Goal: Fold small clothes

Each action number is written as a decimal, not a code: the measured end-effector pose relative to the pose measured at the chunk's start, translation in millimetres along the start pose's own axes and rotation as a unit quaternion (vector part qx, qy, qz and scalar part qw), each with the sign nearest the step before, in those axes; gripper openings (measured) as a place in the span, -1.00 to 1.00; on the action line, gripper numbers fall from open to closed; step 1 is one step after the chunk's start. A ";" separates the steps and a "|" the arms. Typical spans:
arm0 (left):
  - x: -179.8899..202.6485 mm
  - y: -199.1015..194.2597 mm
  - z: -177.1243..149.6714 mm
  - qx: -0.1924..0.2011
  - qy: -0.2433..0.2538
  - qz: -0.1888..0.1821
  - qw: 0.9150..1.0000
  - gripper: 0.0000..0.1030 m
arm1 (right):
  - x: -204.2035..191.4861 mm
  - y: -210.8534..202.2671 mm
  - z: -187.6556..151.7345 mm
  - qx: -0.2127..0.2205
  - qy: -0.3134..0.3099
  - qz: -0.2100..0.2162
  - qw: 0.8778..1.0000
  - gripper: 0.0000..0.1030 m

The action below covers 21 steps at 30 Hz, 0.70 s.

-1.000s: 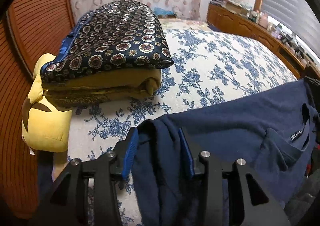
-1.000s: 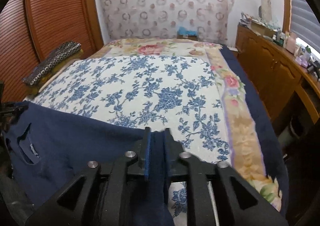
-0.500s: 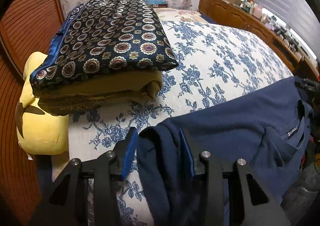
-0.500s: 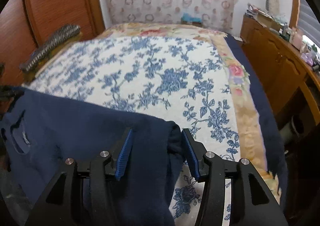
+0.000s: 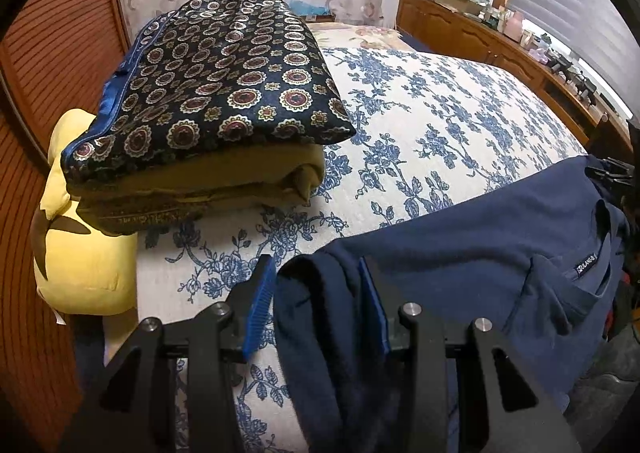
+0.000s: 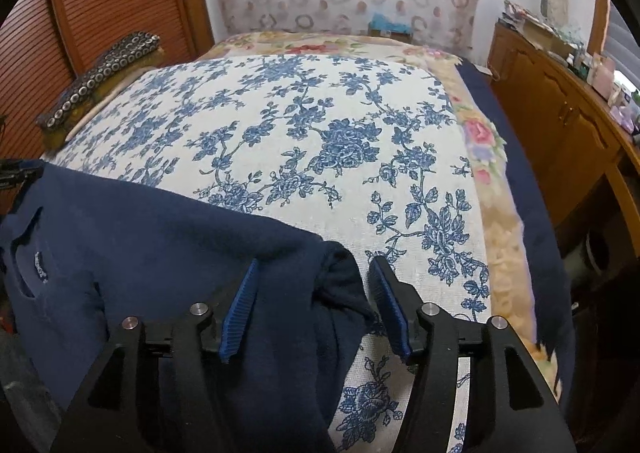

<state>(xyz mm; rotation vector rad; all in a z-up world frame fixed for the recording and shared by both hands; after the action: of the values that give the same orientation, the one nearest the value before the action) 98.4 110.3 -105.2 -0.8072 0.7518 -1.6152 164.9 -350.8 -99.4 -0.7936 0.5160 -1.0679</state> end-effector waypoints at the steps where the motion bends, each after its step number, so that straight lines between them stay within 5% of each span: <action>1: 0.3 0.6 0.5 0.000 0.000 0.000 1.000 -0.20 | 0.2 0.0 0.1 0.000 -0.002 0.001 1.000 0.15; 6: 1.1 0.6 -0.4 0.005 0.002 0.001 1.000 -0.22 | -0.2 0.1 -0.9 0.005 -0.002 0.007 1.000 0.14; 10: 8.4 -1.9 -5.0 0.011 0.014 -0.021 1.000 -0.73 | -12.7 -3.6 -2.7 0.006 -0.021 0.048 0.999 -0.74; 13: 15.3 -8.9 -10.3 0.019 0.014 -0.016 1.000 -0.88 | -23.1 -9.1 -6.4 0.009 -0.034 0.057 0.998 -0.80; 21: 48.6 -126.9 -16.8 0.174 -0.002 -0.054 0.983 -0.89 | -33.1 -91.8 -2.9 0.104 0.001 0.078 0.991 -0.83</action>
<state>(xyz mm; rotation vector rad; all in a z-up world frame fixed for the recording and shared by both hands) 8.2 85.3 -5.2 -0.6041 0.4100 -1.7776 97.2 -345.0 -29.3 -0.5591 0.4535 -0.9591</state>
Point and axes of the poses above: each gripper's, at about its wrist camera, not at the fingertips, and y roughly the way its jaws point, x to its right, z to its top, the point moved 2 cm from there along y, roughly the way its jaws point, and after that the axes turned 3 degrees about -y, right-handed, at the moved point
